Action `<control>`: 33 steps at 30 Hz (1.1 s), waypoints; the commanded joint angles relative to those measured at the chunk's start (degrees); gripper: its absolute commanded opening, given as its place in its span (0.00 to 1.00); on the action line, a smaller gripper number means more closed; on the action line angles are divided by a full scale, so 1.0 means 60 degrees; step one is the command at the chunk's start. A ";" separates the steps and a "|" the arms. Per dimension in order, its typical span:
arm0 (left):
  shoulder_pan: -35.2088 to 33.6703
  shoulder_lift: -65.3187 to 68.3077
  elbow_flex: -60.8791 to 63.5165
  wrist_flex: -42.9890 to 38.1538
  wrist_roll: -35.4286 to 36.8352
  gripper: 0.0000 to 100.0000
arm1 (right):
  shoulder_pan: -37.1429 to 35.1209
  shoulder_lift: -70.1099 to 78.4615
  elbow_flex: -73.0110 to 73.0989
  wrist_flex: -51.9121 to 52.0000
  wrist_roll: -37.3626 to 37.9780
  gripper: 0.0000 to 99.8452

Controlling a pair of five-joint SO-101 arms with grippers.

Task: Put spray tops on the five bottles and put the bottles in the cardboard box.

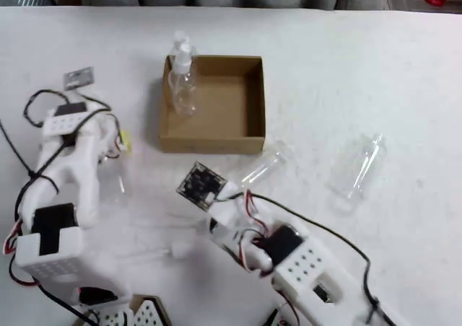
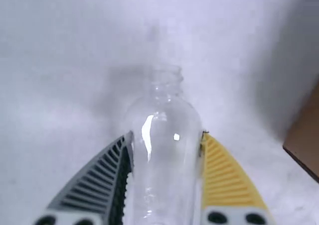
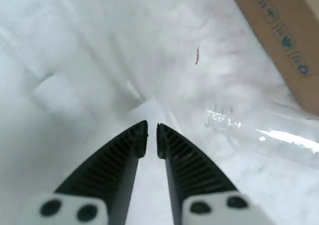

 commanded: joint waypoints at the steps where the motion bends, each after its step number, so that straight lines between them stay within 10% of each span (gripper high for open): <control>1: -0.0315 -0.0183 -0.0571 0.0103 0.0029 0.02 | -0.0227 -0.1868 -0.0073 0.1238 0.0425 0.02; 14: -0.0476 -0.0183 -0.0586 0.0103 -0.0015 0.02 | -0.3890 -0.1560 0.0791 0.0740 0.1553 0.02; 33: -0.0476 -0.0183 -0.0513 0.0147 -0.0029 0.02 | -0.3333 0.1707 0.0410 -0.1912 0.1890 0.20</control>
